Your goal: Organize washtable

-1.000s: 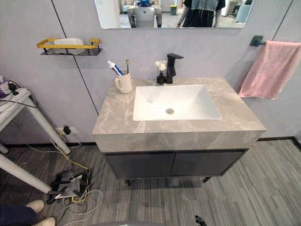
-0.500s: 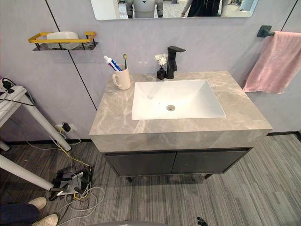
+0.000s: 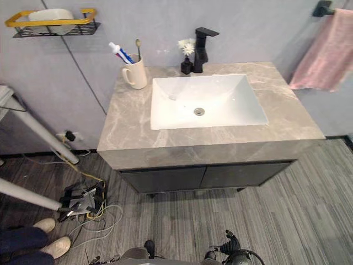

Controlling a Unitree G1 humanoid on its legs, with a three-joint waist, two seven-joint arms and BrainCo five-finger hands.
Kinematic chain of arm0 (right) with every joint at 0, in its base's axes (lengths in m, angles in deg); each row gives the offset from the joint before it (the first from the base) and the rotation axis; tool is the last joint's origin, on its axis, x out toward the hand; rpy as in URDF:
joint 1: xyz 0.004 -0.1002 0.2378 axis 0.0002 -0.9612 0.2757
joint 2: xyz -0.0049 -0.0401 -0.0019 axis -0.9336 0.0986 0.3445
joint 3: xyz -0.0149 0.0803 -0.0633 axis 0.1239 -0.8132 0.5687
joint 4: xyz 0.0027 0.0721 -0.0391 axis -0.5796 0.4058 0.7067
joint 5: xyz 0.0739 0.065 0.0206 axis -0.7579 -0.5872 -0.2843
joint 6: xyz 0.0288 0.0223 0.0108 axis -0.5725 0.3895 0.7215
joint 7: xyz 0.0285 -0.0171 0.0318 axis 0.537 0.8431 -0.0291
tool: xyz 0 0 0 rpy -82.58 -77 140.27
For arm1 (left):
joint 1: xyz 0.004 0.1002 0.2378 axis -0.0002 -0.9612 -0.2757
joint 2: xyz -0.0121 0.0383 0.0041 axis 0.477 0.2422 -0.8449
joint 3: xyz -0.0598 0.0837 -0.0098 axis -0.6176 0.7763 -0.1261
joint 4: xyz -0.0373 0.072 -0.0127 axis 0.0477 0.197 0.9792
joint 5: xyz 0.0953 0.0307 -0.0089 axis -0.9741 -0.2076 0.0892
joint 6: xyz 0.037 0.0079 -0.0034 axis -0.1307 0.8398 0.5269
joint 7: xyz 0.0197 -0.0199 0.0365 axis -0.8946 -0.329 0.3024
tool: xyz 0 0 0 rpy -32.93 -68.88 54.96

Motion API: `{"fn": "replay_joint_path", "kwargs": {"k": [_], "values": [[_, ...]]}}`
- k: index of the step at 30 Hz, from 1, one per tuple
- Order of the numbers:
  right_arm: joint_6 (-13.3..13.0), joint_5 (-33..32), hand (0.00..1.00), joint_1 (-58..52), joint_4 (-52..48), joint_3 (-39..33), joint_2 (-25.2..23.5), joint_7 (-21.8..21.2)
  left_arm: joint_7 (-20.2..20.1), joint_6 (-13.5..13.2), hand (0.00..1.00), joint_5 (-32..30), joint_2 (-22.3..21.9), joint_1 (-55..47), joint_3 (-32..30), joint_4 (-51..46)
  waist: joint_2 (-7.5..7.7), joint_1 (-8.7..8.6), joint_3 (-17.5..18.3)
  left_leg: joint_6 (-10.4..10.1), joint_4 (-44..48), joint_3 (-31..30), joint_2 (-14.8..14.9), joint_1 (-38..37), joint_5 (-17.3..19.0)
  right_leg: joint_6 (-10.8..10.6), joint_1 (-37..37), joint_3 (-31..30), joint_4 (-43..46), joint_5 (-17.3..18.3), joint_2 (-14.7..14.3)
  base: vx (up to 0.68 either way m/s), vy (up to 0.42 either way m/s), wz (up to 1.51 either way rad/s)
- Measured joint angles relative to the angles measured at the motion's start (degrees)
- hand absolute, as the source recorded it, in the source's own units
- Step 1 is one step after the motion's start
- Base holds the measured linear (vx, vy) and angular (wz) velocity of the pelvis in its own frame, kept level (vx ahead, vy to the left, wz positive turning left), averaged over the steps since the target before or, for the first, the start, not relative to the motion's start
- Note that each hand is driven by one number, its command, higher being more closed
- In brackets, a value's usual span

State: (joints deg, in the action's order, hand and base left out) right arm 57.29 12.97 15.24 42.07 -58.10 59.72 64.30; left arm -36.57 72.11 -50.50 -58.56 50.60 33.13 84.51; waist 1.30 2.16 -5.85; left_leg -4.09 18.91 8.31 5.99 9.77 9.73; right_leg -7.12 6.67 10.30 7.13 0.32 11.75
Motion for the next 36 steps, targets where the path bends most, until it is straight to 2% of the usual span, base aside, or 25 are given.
{"fn": "replay_joint_path", "kwargs": {"k": [1,2,3,4,5,7,10,11,12,13,14,15,16,18,20,22,24,25,26,28,29,31,32,34,36], "values": [[-0.01,0.0,0.0,-0.31,-0.8,0.03,-0.06,-0.04,-0.02,0.0,0.0,-0.59,0.17,0.13,0.35,0.0,0.04,0.0,-0.04,0.45,0.41,1.13,0.01,-0.06,0.59,0.07,0.65,-0.94,0.48,0.05,-0.04,-0.14,0.175,-1.1],[0.09,-0.14,0.0,-0.73,-2.54,0.01,-1.02,-0.17,-0.01,0.04,0.0,-2.41,0.55,0.76,0.84,0.02,0.38,-0.12,-0.26,2.0,0.38,5.91,-0.23,-0.84,1.14,3.99,2.01,2.84,1.49,1.33,2.48,-0.13,0.156,-0.84],[0.07,-0.2,0.0,-0.77,-2.66,0.01,-1.06,-0.21,0.0,0.05,0.0,-2.5,0.46,0.8,0.88,0.03,0.22,-0.14,-0.23,2.4,-0.09,6.54,-0.15,-1.04,1.06,5.24,2.03,4.28,1.52,1.86,2.93,-0.13,0.168,-1.24],[0.04,-0.38,0.0,-0.5,-3.15,-0.68,-1.2,-0.33,0.02,0.04,0.0,-2.88,-0.02,1.11,0.74,-0.14,-1.57,0.04,-0.45,3.94,-2.73,10.76,1.12,-2.46,0.28,7.54,3.16,10.96,6.19,3.4,5.11,-0.15,0.106,-1.27],[-0.08,-0.48,0.0,-0.32,-3.83,-0.99,-2.4,-0.45,-0.01,0.07,0.0,-3.35,0.07,1.46,0.74,-0.15,-1.02,-0.02,-1.11,4.03,-3.38,14.08,2.0,-3.82,-0.12,8.88,5.04,16.9,17.05,4.24,7.04,-0.14,0.085,-1.45],[-0.16,-0.22,0.0,-0.9,-3.76,-0.98,-3.9,-0.51,0.0,0.16,0.0,-3.43,0.93,1.59,0.72,-0.16,-0.08,0.17,-1.29,4.11,-4.24,19.09,1.96,-6.01,-0.08,10.74,3.1,22.39,25.94,8.62,8.19,-0.09,0.074,-1.29],[-0.38,0.22,0.0,0.48,0.1,-0.88,-3.96,-0.94,-0.11,0.29,0.0,-3.26,1.36,1.82,0.21,-0.03,1.75,0.27,-0.2,4.03,-3.41,29.03,2.51,-7.59,0.39,9.83,0.63,31.54,25.2,13.64,8.95,-0.01,0.011,-1.71],[-0.29,0.23,0.0,1.23,0.79,-0.77,-3.5,-1.25,-0.21,0.41,0.0,-3.1,0.99,2.26,-0.44,0.11,1.28,0.33,-0.53,3.74,-2.91,30.19,2.49,-7.36,0.89,10.79,2.01,32.25,24.17,12.63,7.8,-0.07,-0.01,-2.05],[-0.38,0.25,0.0,2.29,1.83,0.25,-2.25,-1.63,-0.33,0.53,0.0,-2.67,0.17,2.63,-1.28,0.67,-0.48,0.34,-0.63,4.74,-5.12,31.04,3.34,-7.08,1.06,11.9,2.4,31.1,17.48,8.76,2.79,-0.14,-0.001,-2.09],[-0.09,0.86,0.0,4.1,2.9,1.57,-0.46,-1.63,-0.71,0.38,0.0,-2.12,-1.17,2.51,-1.33,1.53,-3.2,0.42,0.4,4.77,-9.29,33.21,5.03,-7.2,-1.13,12.55,1.99,31.41,13.22,8.83,-0.79,-0.15,-0.02,-1.94],[-0.04,1.16,0.0,4.22,2.89,2.47,-0.01,-1.64,-0.98,0.31,0.0,-2.06,-1.06,2.47,-1.31,1.34,-2.92,0.08,0.51,4.15,-9.7,35.98,5.18,-7.66,-1.6,13.23,1.93,33.56,16.81,11.75,0.28,-0.08,-0.023,-1.82],[-0.21,1.49,0.0,4.2,3.18,4.05,0.25,-1.63,-1.19,0.33,0.0,-1.66,0.03,3.23,-0.76,0.94,-1.06,0.28,0.5,3.43,-9.73,40.9,4.34,-9.43,-2.01,10.6,-0.05,34.94,18.4,14.33,2.8,-0.01,-0.078,-2.07],[-0.08,1.55,0.0,5.39,4.44,5.5,-0.13,-1.77,-1.13,0.41,0.0,-1.45,1.09,3.42,-0.78,1.35,0.76,1.16,0.26,2.63,-8.96,45.96,4.07,-10.94,-1.71,6.05,-0.2,32.06,12.76,14.23,1.66,0.01,-0.105,-2.21],[-0.47,1.5,0.0,5.65,3.85,5.67,-0.59,-1.76,-1.15,0.52,0.0,-1.17,1.18,4.11,-0.74,3.28,-0.11,-0.17,0.05,2.03,-7.57,48.79,6.77,-12.48,-2.23,7.47,-1.56,26.25,5.4,9.86,-3.77,0.02,-0.223,-1.97],[-0.49,1.51,0.0,4.7,4.3,5.79,-1.11,-1.84,-1.12,0.62,0.0,-1.21,1.74,4.33,-0.67,3.37,0.45,-1.46,-0.03,1.96,-3.11,49.99,9.39,-14.73,-2.13,8.81,-2.59,21.08,2.93,8.33,-6.4,0.04,-0.203,-1.66],[-0.89,1.53,0.0,4.0,4.12,6.1,-1.38,-2.12,-1.12,0.28,0.0,-1.47,2.29,4.61,-0.82,3.14,0.88,-1.27,-0.09,3.6,11.78,42.06,15.74,-12.26,-1.75,10.2,-2.58,12.24,2.63,7.08,-9.74,0.0,-0.127,-1.83],[-1.08,2.56,0.0,4.82,4.43,7.3,0.72,-3.16,-1.12,-0.02,0.0,-2.34,1.9,4.83,0.01,2.92,0.35,-1.22,-0.82,3.55,14.18,17.19,8.96,-6.76,5.49,10.81,-2.71,0.32,1.59,7.17,-12.26,0.05,0.029,-2.03],[-1.11,2.59,0.0,5.17,4.61,7.45,1.14,-3.31,-1.14,-0.03,0.0,-2.35,1.67,4.9,0.24,2.65,0.2,-1.11,-1.14,3.39,14.44,10.81,5.85,-5.24,7.08,11.08,-2.72,-2.68,1.51,6.99,-12.8,0.08,0.107,-2.5],[-1.31,2.57,0.0,5.48,5.63,7.66,1.46,-3.56,-1.05,-0.02,0.0,-2.2,1.26,4.27,0.61,2.59,0.38,-0.24,-1.2,2.75,14.14,0.64,0.13,-2.18,8.57,11.48,-2.77,-10.2,1.25,6.57,-14.02,0.05,0.107,-2.8],[-1.42,2.54,0.0,5.5,6.16,7.78,1.66,-4.16,-1.04,-0.15,0.0,-2.11,1.23,3.66,1.63,2.41,0.19,0.25,-1.28,2.58,14.01,-8.03,-2.64,1.25,8.47,11.3,-2.78,-17.76,1.21,6.29,-15.84,0.02,0.155,-2.95],[-1.47,2.4,0.0,5.57,6.54,7.36,1.93,-4.18,-1.05,-0.2,0.0,-1.71,1.11,3.4,1.95,2.3,-0.37,0.18,-1.33,2.1,12.52,-19.04,-4.16,3.87,8.17,11.06,-2.15,-25.33,1.93,6.43,-18.23,0.0,0.212,-2.54],[-1.44,2.46,0.0,5.01,6.7,7.06,2.21,-4.18,-1.02,-0.49,0.0,-1.09,0.74,3.14,1.88,2.27,-1.02,0.3,-1.1,0.0,8.48,-29.08,-3.89,3.66,6.86,10.18,-1.04,-32.19,3.75,6.93,-20.54,0.01,0.267,-2.81],[-1.53,2.38,0.0,5.07,6.55,6.59,2.04,-4.13,-1.07,-0.53,0.0,-1.1,0.92,2.96,1.84,2.37,-1.54,0.25,-0.96,-1.56,9.25,-28.0,-3.71,3.27,5.75,9.09,-0.87,-34.78,4.55,7.16,-21.07,0.05,0.349,-2.48],[-1.74,2.52,0.0,4.87,6.83,4.78,1.15,-4.21,-1.04,-1.25,0.0,-1.22,2.76,3.85,1.96,1.51,0.89,-2.13,-0.27,0.48,9.35,-22.18,-4.81,3.19,7.02,7.19,0.53,-40.15,4.15,6.21,-19.41,0.09,0.405,-1.51],[-1.62,2.82,0.0,4.09,6.7,2.78,0.39,-4.33,-1.08,-1.67,0.0,-2.45,3.14,4.34,1.98,1.07,1.68,-2.76,0.08,2.32,10.42,-16.35,-4.96,3.03,8.12,3.65,1.84,-44.99,3.7,3.77,-18.65,0.01,0.409,-1.61]]}}
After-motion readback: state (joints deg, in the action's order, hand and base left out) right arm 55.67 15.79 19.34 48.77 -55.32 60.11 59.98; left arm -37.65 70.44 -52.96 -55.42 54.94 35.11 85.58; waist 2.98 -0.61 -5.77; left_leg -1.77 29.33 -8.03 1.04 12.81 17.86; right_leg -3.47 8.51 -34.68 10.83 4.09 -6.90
